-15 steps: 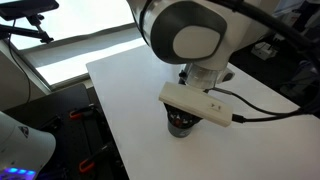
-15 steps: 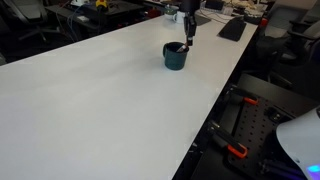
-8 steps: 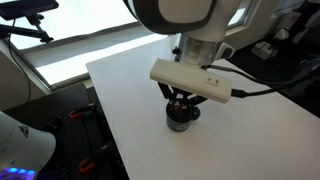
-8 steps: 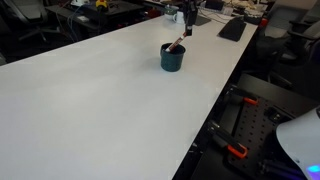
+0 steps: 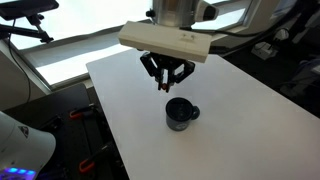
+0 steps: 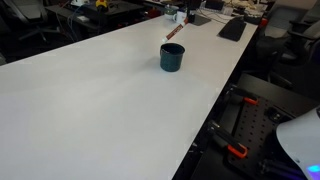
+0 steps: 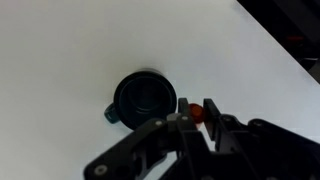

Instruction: Remove the marker from the cup

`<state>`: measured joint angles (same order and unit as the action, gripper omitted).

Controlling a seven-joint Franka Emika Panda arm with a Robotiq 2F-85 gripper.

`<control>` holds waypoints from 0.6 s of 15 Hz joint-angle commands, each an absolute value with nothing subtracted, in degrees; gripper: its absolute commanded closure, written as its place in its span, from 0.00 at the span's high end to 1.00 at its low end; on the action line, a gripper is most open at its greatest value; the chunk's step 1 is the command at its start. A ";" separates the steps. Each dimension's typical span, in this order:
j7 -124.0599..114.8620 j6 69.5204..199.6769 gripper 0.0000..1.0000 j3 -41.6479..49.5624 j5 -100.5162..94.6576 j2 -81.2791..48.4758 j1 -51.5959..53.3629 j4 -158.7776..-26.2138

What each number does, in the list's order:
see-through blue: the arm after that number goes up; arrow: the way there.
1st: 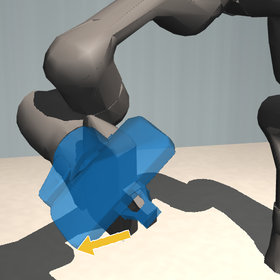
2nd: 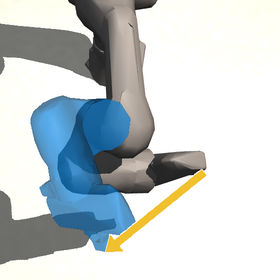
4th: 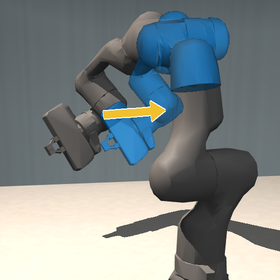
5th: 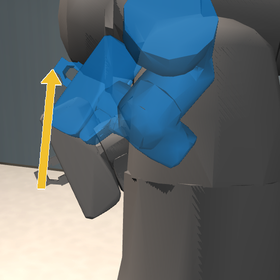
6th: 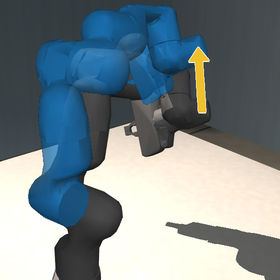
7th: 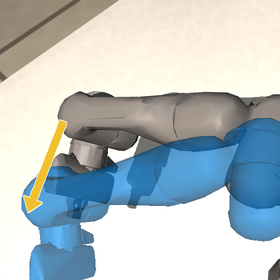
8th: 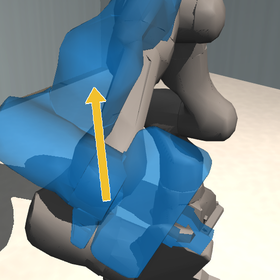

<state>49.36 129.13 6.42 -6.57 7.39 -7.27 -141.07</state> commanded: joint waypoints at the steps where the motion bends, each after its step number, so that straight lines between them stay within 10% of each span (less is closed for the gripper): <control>1: 51.48 132.90 0.05 7.08 0.49 10.53 -4.44 -146.47; 9: 62.37 153.99 0.05 6.36 18.89 4.39 1.49 -156.96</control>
<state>58.29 147.78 6.51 14.26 6.75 -0.32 -154.23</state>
